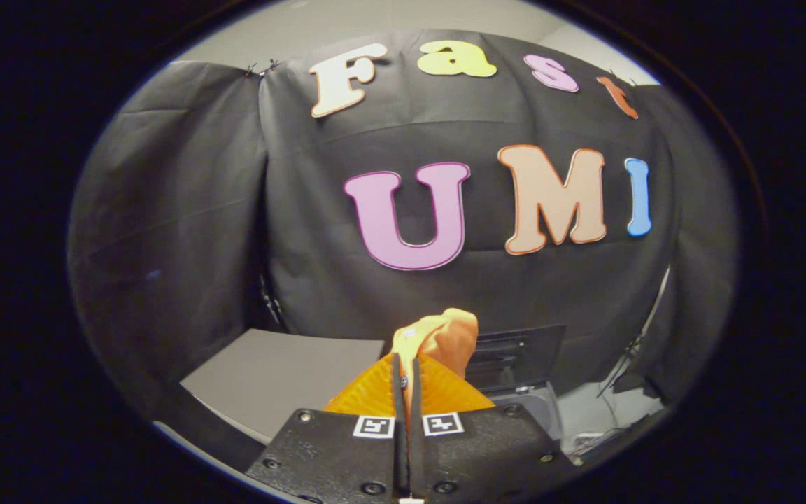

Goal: Put the clothes into the washing machine and then close the washing machine lid.

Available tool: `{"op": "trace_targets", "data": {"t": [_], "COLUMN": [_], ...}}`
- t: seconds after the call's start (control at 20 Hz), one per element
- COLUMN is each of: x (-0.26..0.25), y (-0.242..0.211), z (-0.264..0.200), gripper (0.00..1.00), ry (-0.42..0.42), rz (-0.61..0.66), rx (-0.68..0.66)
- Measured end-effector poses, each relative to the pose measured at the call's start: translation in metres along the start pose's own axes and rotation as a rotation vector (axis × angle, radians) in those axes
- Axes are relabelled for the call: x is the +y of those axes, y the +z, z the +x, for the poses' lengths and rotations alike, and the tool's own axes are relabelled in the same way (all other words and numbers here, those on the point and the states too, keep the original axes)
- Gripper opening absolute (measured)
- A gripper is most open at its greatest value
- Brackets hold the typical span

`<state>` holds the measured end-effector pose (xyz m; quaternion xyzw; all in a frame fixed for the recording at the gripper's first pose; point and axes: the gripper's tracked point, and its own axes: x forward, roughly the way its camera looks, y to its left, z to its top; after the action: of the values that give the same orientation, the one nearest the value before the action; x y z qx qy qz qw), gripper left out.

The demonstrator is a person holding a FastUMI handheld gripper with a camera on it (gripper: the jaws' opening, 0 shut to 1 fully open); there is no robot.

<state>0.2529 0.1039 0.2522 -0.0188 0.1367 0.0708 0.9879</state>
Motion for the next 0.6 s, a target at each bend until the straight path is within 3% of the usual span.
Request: {"op": "trace_targets", "data": {"t": [0.3,0.6], "x": [-0.049,-0.061], "y": [-0.063,-0.172], "z": [0.037,0.097], "gripper": [0.01,0.01], "ry": [-0.08,-0.052], "rz": [-0.091,0.027], "rx": [0.057,0.175]}}
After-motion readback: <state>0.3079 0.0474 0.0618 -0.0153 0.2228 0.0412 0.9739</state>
